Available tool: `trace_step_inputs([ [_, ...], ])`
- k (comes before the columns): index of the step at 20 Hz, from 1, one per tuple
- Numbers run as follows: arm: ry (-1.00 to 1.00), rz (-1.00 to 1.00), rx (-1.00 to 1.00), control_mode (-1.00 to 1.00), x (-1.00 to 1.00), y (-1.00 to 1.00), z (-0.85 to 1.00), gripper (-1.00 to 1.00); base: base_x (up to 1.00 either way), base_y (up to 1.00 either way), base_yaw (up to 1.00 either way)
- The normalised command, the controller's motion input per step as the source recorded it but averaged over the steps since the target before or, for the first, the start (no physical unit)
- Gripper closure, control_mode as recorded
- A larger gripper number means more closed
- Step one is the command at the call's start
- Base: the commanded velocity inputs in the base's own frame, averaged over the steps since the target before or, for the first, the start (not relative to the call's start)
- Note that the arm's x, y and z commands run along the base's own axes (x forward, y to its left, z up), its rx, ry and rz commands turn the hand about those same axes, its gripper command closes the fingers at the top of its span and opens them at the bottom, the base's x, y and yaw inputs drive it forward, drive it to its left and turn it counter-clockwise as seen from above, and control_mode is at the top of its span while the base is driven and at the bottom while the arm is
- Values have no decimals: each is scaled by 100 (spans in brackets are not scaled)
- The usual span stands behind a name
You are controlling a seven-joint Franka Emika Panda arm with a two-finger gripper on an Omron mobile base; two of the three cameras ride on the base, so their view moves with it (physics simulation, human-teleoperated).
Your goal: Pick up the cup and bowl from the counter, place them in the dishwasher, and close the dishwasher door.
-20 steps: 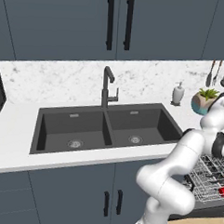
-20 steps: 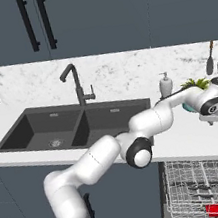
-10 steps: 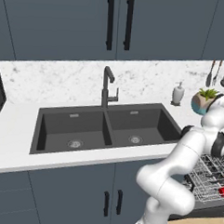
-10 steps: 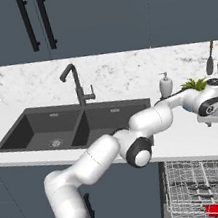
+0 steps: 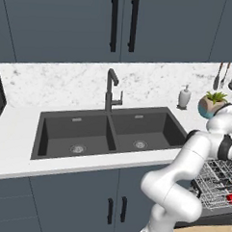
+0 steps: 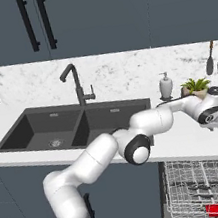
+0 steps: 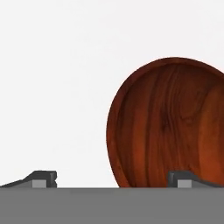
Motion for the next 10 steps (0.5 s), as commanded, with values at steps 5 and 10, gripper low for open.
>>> trace_step_inputs([
  [5,0,0,0,-100,9,-7,0,-100,0,0,0],
  [10,0,1,0,-100,21,0,0,-100,0,0,0],
])
